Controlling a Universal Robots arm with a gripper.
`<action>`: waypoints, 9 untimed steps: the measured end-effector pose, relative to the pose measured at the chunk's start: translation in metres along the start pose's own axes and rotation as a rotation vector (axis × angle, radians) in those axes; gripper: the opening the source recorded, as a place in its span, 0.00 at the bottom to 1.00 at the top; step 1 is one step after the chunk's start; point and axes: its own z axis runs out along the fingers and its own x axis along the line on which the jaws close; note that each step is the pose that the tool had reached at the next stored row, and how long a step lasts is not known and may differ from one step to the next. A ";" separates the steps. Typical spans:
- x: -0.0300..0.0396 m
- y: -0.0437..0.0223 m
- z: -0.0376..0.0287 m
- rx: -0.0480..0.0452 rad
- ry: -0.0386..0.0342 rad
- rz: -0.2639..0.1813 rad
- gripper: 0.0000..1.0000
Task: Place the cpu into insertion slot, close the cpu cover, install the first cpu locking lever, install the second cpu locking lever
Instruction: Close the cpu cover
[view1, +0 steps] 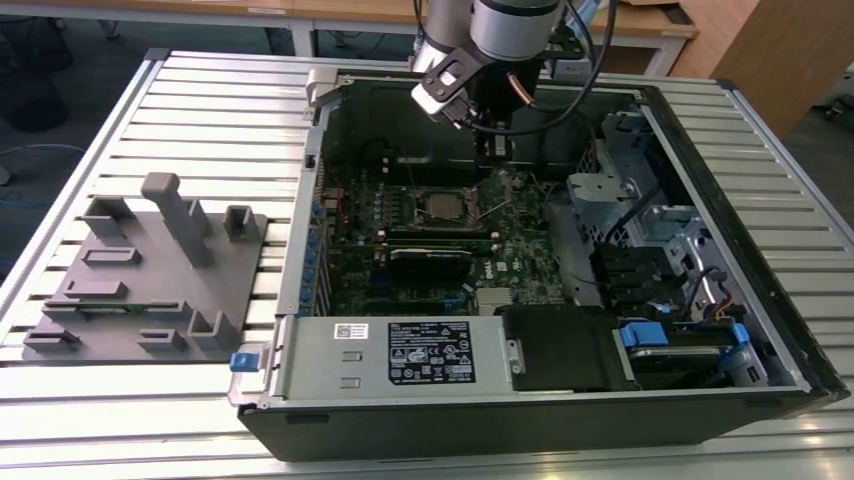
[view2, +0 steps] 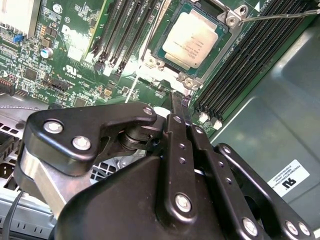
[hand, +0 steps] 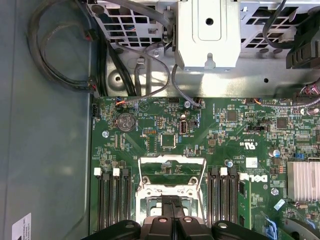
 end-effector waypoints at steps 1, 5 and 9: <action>0.0000 0.0012 0.0001 0.0000 0.0000 0.000 0.10; 0.0001 0.0019 0.0001 0.0000 0.0000 0.000 0.10; 0.0001 0.0025 0.0002 -0.0001 0.0001 0.000 0.10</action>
